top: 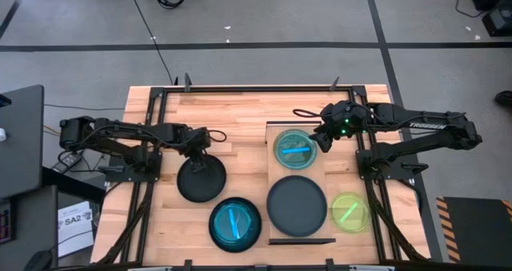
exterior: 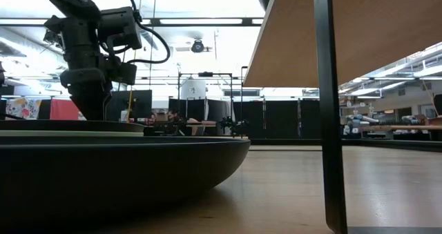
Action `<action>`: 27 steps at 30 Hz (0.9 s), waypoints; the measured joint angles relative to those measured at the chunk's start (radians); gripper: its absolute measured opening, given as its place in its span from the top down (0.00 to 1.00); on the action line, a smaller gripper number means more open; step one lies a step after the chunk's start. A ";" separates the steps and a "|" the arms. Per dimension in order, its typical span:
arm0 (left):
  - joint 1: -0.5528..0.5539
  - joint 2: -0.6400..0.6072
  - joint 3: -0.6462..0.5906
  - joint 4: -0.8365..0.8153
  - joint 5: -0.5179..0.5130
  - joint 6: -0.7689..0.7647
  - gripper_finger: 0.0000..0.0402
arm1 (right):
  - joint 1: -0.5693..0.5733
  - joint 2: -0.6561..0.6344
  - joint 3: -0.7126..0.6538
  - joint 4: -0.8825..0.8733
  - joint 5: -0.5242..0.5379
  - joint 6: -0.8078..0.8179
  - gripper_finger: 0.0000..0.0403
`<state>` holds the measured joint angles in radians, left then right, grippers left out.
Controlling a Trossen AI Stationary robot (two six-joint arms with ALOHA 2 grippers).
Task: Place and stack plates onto a shelf
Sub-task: Put the top black plate on top of the black plate on the shelf
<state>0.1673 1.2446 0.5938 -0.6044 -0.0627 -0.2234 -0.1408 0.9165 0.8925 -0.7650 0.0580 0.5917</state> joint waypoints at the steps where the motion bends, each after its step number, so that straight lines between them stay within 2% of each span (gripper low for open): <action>1: 0.000 0.000 0.000 -0.001 -0.010 0.000 0.76 | 0.000 0.000 0.000 0.000 -0.005 0.002 0.52; 5: 0.000 0.000 0.000 -0.006 -0.028 0.009 0.76 | 0.000 -0.014 0.000 -0.001 -0.018 -0.010 0.52; 15: 0.000 0.000 0.000 -0.022 -0.011 0.011 0.76 | 0.000 -0.098 0.000 -0.007 -0.018 -0.053 0.52; 23: 0.000 0.000 0.000 -0.029 0.014 0.010 0.76 | 0.000 -0.113 0.000 -0.059 0.001 -0.096 0.52; 27: 0.000 0.000 0.000 -0.029 0.014 0.010 0.79 | 0.000 -0.113 0.000 -0.060 0.001 -0.096 0.52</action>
<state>0.1673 1.2446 0.5934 -0.6338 -0.0483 -0.2134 -0.1409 0.8040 0.8925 -0.8249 0.0590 0.4961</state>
